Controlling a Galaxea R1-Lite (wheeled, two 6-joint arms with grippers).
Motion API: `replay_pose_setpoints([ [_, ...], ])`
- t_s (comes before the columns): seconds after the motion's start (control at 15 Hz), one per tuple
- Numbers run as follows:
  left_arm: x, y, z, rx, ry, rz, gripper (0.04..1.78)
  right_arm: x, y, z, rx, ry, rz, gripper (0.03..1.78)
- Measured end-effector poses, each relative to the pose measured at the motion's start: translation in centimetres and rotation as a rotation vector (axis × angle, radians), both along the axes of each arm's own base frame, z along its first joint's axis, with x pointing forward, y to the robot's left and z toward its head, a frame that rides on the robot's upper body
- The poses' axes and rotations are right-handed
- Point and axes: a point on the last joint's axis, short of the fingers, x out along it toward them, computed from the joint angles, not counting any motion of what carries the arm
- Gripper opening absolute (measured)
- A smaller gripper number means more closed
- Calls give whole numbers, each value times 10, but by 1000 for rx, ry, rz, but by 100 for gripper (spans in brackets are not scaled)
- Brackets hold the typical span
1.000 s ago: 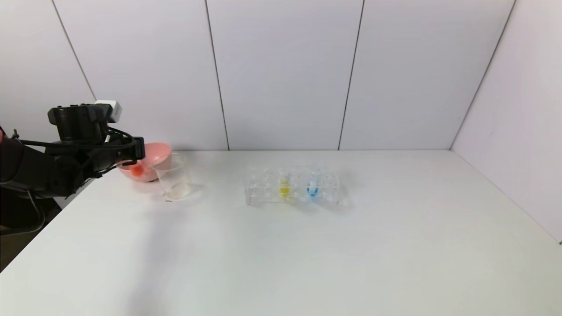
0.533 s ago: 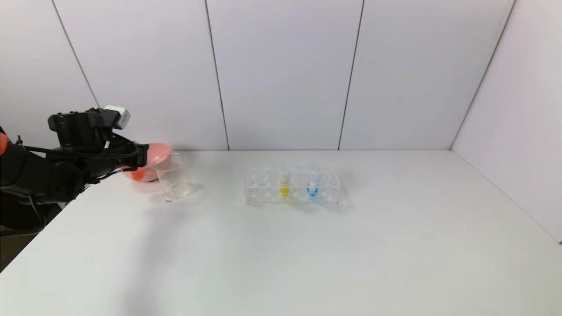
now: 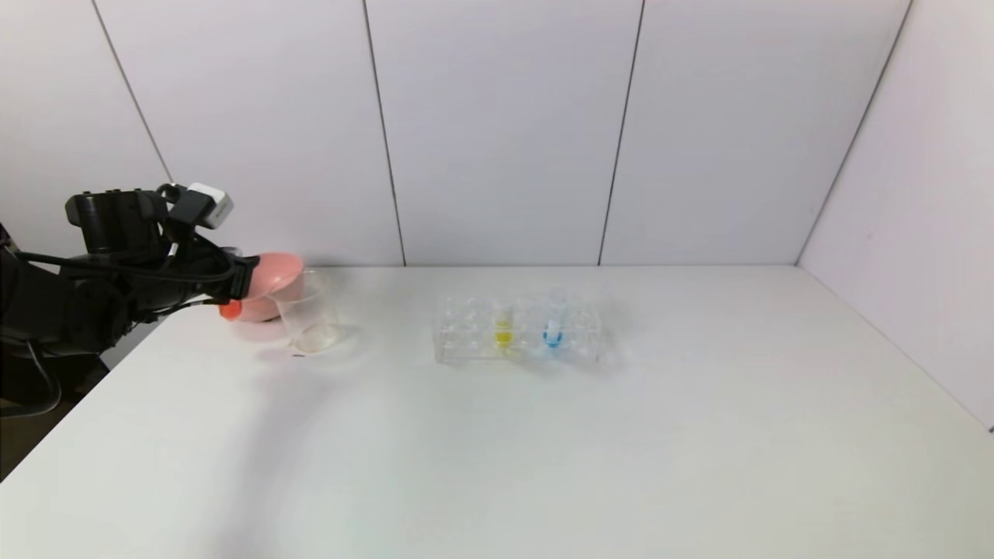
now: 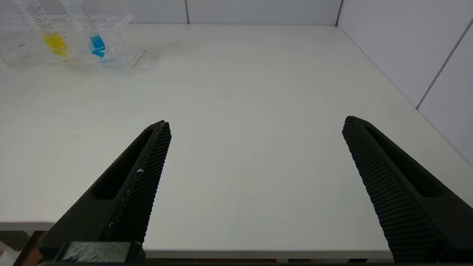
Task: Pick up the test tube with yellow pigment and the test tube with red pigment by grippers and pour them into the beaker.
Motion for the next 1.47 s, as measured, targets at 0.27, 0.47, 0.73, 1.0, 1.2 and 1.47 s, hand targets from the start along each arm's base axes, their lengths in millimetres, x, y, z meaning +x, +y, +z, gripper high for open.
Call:
replay_pose_setpoints([
  [0.27,-4,0,3,-5,27,-121,52,0,0,0,0,0,0,170],
  [0.47,-4,9,7,36,15,-205,52,0,0,0,0,0,0,170],
  [0.73,-5,18,9,85,60,-300,52,0,0,0,0,0,0,170],
  [1.0,-3,22,11,106,74,-340,52,0,0,0,0,0,0,170],
  [1.2,-2,22,14,128,104,-365,52,0,0,0,0,0,0,170],
  [1.47,-1,24,21,169,128,-420,52,0,0,0,0,0,0,170],
])
